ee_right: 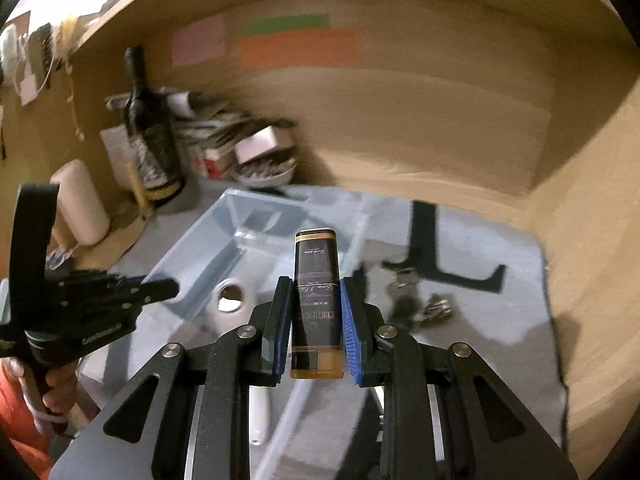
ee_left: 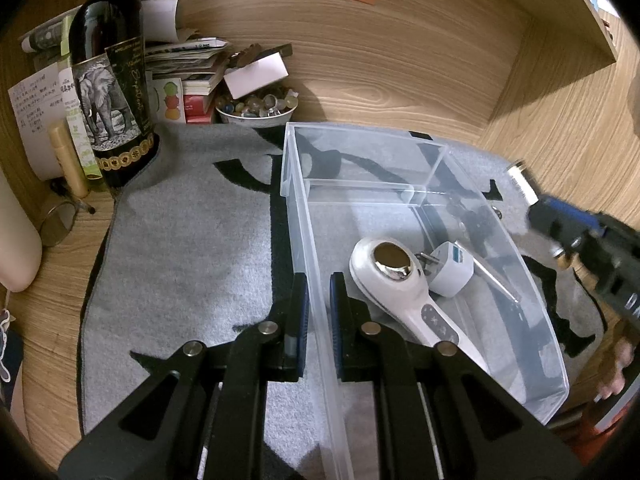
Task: Organize rigid objects
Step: 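Place the black and gold lighter into the clear box and release it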
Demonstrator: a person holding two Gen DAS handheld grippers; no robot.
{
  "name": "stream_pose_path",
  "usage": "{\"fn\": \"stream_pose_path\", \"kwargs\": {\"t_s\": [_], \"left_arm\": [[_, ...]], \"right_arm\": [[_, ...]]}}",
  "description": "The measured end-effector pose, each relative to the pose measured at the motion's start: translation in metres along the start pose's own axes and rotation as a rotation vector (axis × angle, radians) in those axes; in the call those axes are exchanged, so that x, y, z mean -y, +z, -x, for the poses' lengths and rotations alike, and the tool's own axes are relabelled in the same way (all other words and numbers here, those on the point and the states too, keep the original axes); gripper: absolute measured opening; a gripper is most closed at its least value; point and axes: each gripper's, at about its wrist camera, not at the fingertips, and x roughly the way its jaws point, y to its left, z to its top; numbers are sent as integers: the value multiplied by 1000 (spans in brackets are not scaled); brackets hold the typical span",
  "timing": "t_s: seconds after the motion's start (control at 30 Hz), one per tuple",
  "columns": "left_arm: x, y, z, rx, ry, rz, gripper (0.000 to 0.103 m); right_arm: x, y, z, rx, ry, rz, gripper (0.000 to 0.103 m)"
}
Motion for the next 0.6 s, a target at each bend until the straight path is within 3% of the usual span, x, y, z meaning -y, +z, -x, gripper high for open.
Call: {"fn": "stream_pose_path", "kwargs": {"t_s": [0.6], "left_arm": [[0, 1, 0, 4, -7, 3, 10]], "right_arm": [[-32, -12, -44, -221, 48, 157, 22]]}}
